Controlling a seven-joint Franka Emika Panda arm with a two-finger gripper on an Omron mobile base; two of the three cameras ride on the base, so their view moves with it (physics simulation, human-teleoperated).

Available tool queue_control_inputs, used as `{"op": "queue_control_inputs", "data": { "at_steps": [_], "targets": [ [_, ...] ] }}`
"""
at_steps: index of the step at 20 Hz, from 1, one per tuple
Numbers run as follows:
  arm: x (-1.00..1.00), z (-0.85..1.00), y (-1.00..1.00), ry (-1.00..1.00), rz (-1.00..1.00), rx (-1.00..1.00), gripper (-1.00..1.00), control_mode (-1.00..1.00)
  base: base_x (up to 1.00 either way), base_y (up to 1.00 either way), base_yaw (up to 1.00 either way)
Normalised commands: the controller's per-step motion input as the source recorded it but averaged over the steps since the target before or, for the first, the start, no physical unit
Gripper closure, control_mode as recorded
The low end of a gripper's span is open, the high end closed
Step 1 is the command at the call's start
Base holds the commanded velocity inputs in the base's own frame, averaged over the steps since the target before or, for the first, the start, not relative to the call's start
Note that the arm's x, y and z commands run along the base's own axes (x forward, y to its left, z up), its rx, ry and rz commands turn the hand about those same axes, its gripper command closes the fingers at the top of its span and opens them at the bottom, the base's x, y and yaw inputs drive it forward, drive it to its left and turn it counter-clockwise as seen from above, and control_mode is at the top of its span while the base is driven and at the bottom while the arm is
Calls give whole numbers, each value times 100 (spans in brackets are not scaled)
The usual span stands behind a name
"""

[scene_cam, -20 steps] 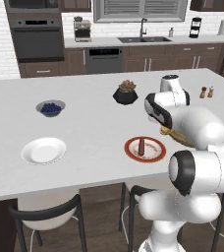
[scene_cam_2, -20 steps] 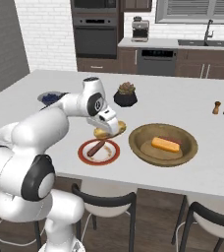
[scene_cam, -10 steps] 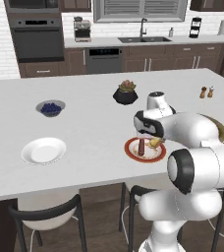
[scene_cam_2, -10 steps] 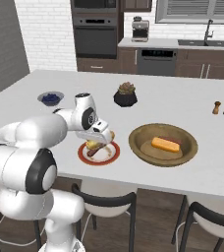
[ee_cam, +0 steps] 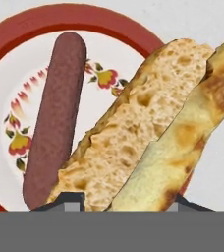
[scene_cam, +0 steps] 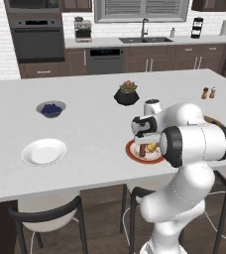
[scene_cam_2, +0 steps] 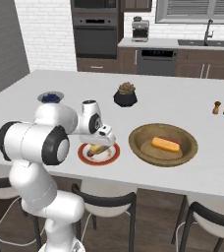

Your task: Place one bun and one sausage from the bowl on each plate.

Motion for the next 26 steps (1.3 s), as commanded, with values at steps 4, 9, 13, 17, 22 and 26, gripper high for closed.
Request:
{"op": "queue_control_inputs", "data": {
  "at_steps": [4,9,13,17,22,26],
  "targets": [
    [26,-51,-15,0,10,4,-100,-100,0,0,0],
    [12,-26,-10,0,11,6,-100,-100,0,0,0],
    [-29,29,19,-4,15,9,-100,-100,0,0,0],
    [-35,64,39,-7,11,7,-100,-100,0,0,0],
    [-53,100,7,-9,3,4,-100,-100,0,0,0],
    [-7,100,-55,0,-5,3,-100,-100,0,0,0]
  ]
}}
